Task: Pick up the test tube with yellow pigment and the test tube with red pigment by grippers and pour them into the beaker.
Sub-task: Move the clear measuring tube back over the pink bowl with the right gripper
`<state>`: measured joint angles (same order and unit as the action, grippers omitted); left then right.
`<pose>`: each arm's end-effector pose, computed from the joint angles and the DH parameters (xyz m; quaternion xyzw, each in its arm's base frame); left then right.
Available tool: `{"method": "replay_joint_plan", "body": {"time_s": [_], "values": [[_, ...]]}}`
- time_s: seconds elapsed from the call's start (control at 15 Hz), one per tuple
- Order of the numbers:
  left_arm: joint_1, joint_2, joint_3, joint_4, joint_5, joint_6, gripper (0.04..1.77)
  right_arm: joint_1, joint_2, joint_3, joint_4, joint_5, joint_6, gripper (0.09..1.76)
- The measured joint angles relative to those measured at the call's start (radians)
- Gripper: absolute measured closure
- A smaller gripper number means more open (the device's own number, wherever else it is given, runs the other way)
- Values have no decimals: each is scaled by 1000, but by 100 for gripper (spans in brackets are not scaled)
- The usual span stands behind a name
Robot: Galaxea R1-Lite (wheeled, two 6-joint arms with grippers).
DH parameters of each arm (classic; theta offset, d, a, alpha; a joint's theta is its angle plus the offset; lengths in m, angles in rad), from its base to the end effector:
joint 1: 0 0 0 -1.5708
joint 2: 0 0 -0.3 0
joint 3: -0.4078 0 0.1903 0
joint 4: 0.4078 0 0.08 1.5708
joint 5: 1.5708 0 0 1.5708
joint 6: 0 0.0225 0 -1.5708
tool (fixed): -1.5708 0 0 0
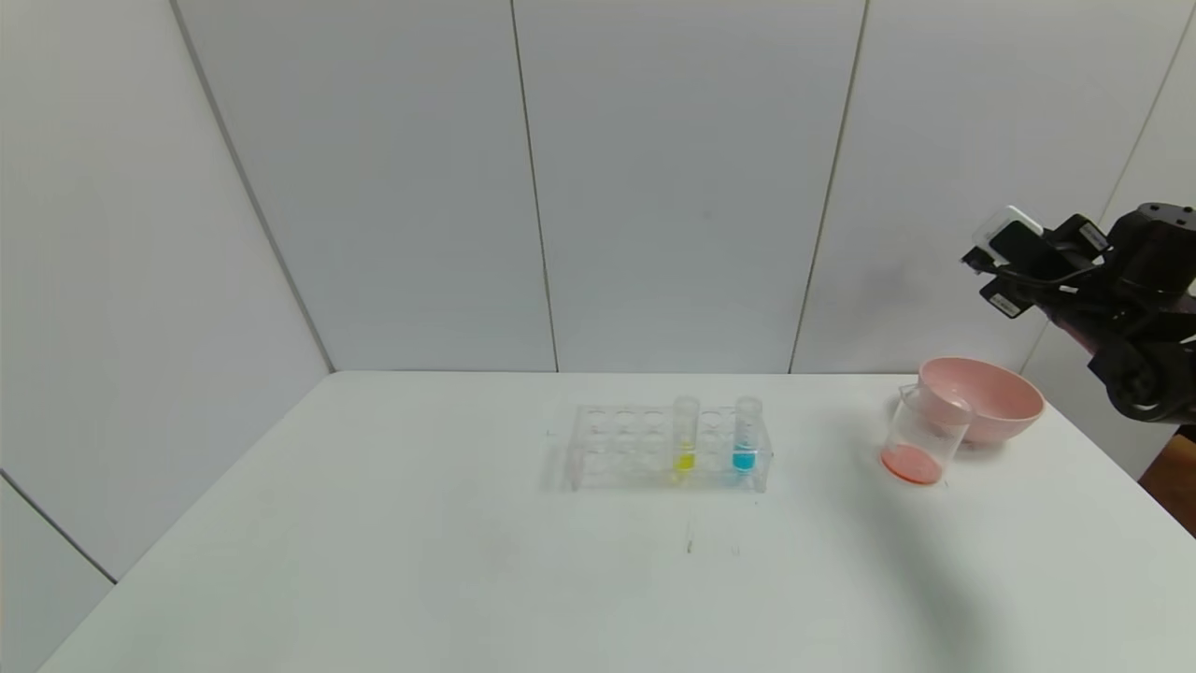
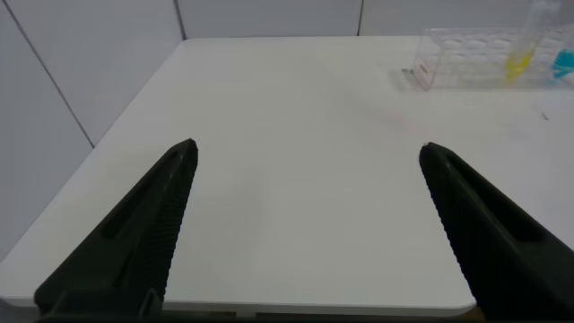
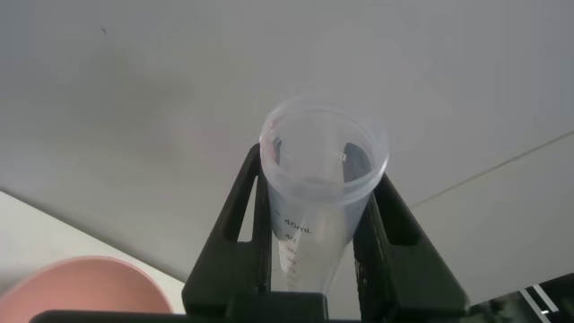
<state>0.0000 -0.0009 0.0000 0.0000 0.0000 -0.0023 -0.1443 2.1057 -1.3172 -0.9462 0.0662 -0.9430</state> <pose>-0.0229 0.0000 0.0755 -0.0011 -0.0005 0.0000 1.0000 0.4265 -0.0605 0.2035 -0.4598 -0.0521 -0.0703 0.8837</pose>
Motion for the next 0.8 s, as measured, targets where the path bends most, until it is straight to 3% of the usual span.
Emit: {"method": "replay_joint_plan", "body": {"time_s": [0.4,0.6,0.8], "values": [[0,0,0,0,0,0,5,-6,10,-19,10,-3,490,127],[0,0,0,0,0,0,5,-8,16,-33,83,-1,778,127],[0,0,0,0,0,0,5,-36,20,-30,201,1,903,127]]}}
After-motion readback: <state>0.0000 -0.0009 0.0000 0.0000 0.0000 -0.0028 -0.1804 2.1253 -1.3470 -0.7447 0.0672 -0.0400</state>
